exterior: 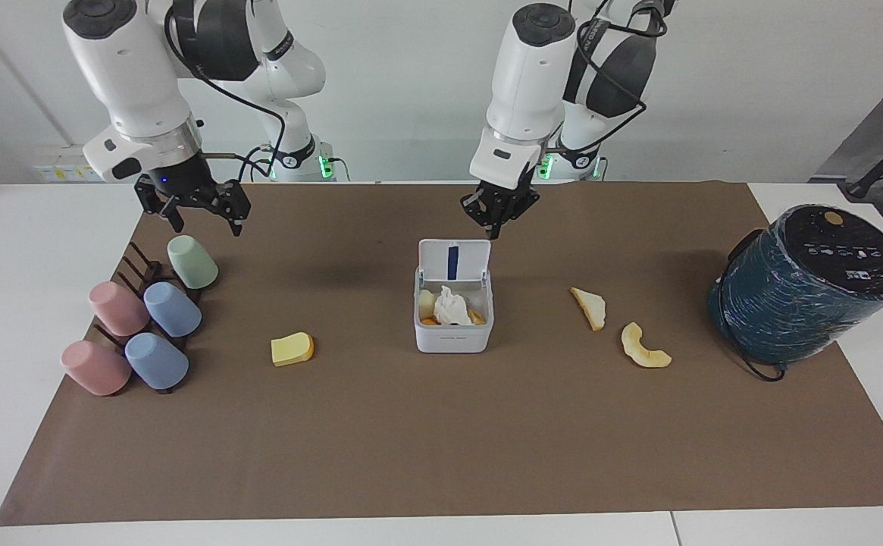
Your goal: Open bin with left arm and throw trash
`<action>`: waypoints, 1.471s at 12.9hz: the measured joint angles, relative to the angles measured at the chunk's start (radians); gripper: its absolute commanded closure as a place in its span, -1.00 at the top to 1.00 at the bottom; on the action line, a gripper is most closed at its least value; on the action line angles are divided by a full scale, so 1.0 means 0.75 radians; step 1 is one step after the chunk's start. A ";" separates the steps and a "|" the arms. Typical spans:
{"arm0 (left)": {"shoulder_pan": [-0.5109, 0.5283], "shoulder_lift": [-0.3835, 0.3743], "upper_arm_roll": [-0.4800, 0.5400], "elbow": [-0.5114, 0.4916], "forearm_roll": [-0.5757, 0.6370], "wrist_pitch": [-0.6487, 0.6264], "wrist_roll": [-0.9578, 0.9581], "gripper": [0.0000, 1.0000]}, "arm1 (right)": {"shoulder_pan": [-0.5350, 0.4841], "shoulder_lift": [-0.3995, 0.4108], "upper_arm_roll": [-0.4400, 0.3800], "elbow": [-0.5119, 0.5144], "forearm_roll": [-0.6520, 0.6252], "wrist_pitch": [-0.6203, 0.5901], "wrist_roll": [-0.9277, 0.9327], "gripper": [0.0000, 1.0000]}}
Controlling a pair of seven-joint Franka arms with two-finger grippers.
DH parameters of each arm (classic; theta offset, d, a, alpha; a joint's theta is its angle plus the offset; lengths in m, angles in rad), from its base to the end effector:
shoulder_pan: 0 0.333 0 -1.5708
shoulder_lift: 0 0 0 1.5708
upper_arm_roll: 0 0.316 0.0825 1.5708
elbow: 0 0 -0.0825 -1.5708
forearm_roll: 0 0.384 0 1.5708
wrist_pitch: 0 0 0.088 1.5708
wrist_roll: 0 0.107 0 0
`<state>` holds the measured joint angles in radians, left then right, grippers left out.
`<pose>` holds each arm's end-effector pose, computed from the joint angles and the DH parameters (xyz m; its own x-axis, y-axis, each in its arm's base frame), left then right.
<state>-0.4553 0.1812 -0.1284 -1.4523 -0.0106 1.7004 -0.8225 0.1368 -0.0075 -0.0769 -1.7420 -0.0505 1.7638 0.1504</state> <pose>0.5216 -0.3372 0.5872 0.9703 0.2410 0.0218 0.2389 -0.9683 0.0729 0.5628 0.0292 0.5641 0.9961 -0.0806 0.0361 -0.0822 -0.9956 0.0443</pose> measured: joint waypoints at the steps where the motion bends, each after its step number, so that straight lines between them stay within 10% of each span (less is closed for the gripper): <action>1: 0.059 -0.022 0.002 0.000 -0.016 -0.043 0.063 -1.00 | 0.014 0.036 0.001 -0.006 0.000 0.048 0.026 1.00; 9: 0.512 -0.122 0.023 0.001 -0.050 -0.236 0.719 -1.00 | 0.085 0.365 0.001 -0.068 0.000 0.469 0.092 1.00; 14: 0.532 -0.165 0.021 0.001 -0.046 -0.262 0.809 0.79 | 0.153 0.489 0.002 -0.148 0.000 0.669 0.092 1.00; 16: 0.532 -0.166 0.021 0.001 -0.042 -0.265 0.810 1.00 | 0.169 0.531 0.002 -0.154 -0.001 0.688 0.065 1.00; 17: 0.532 -0.166 0.021 0.001 -0.037 -0.265 0.811 1.00 | 0.169 0.540 0.001 -0.161 -0.001 0.688 0.044 0.85; 19: 0.532 -0.166 0.021 -0.001 -0.030 -0.265 0.814 1.00 | 0.169 0.544 -0.002 -0.173 -0.012 0.688 0.017 -0.70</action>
<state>-0.0560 0.0569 -0.1130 -1.4534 -0.0331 1.5014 -0.2122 0.2634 0.4003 -0.0787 -1.8716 -0.0598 2.2800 0.1631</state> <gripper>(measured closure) 0.013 0.066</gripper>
